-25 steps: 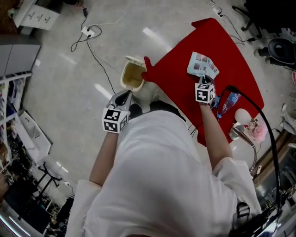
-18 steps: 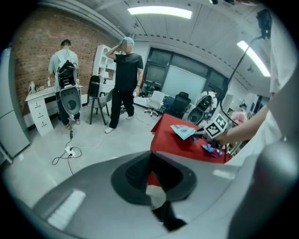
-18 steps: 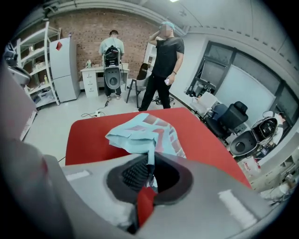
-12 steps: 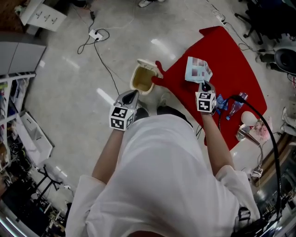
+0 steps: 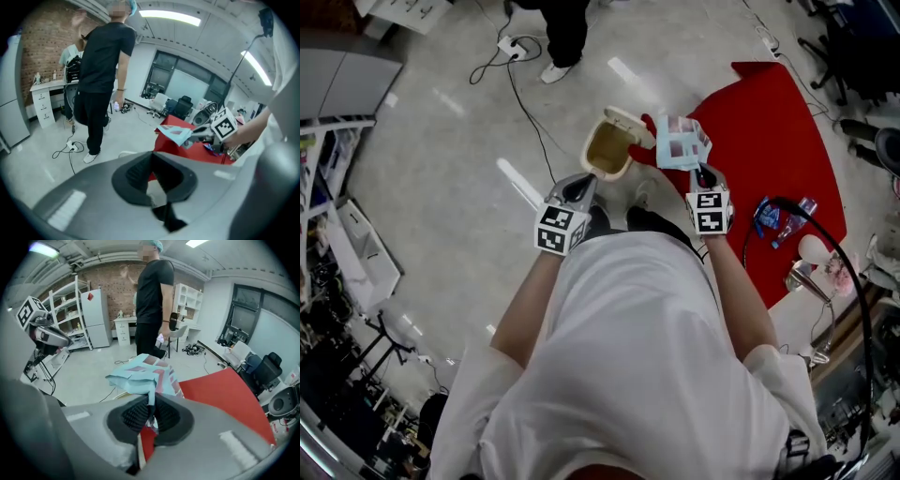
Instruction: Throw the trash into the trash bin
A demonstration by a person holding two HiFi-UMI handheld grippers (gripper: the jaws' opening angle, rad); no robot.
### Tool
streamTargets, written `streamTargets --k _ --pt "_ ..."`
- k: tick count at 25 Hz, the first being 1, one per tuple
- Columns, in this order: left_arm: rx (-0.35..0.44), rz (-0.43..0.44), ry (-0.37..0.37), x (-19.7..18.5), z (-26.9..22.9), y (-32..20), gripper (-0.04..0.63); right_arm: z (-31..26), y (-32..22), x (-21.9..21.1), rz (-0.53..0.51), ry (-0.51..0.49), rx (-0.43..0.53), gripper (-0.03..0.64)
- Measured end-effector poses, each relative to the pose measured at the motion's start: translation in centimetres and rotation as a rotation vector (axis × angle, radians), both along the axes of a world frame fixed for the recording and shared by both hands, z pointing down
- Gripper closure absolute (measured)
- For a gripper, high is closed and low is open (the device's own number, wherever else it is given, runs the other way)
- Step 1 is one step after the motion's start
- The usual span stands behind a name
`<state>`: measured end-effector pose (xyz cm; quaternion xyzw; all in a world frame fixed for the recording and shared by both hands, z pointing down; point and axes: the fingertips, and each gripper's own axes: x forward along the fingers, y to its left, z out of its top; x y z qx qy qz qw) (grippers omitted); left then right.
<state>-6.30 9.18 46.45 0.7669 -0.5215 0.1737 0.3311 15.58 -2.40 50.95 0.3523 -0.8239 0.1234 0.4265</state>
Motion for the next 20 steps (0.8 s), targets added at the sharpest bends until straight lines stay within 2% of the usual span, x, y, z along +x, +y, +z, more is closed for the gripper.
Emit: streamTargets --k 6,12,20 --pt "-0.026 -0.022 0.002 -2.0 1.2 1.8 0.591 1.3 3.5 -5.8 -0.110 -0.060 -0.056 0.614" --pt "-0.066 -0.046 0.010 -6.1 2.6 4.2 0.591 3.1 7.8 -13.1 -0.224 -0.092 -0.121 0.614" --pt "-0.087 -0.063 0.002 -5.4 5.4 2.9 0.591 7.9 8.5 -14.6 -0.317 -0.108 -0.203 0.614"
